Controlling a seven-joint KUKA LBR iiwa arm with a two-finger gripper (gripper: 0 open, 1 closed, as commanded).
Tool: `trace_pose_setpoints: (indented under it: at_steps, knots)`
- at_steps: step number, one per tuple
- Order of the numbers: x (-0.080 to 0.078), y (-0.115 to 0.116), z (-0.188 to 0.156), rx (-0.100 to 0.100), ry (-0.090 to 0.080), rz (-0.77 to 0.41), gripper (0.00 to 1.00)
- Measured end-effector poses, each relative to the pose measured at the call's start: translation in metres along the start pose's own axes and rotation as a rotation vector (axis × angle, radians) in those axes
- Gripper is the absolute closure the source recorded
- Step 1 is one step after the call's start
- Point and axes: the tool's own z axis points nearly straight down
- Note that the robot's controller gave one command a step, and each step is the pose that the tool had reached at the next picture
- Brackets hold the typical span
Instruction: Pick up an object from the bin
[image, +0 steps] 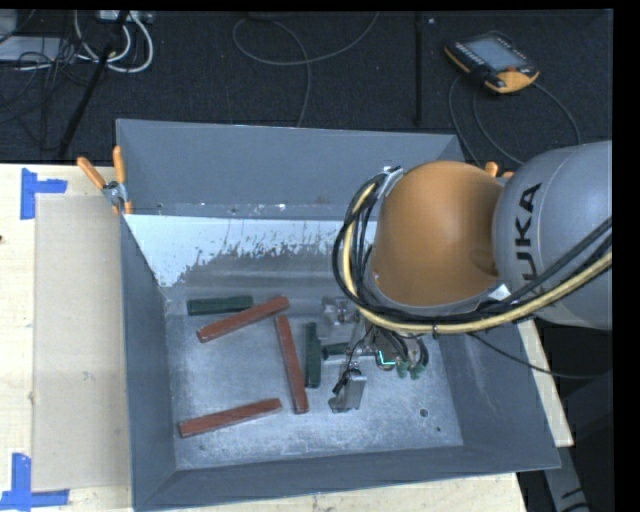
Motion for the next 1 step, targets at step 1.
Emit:
trace_pose_setpoints:
  at_steps: [1]
  knots:
    - [-0.0015, -0.0005, -0.0036, -0.001, -0.007, 0.003, 0.00]
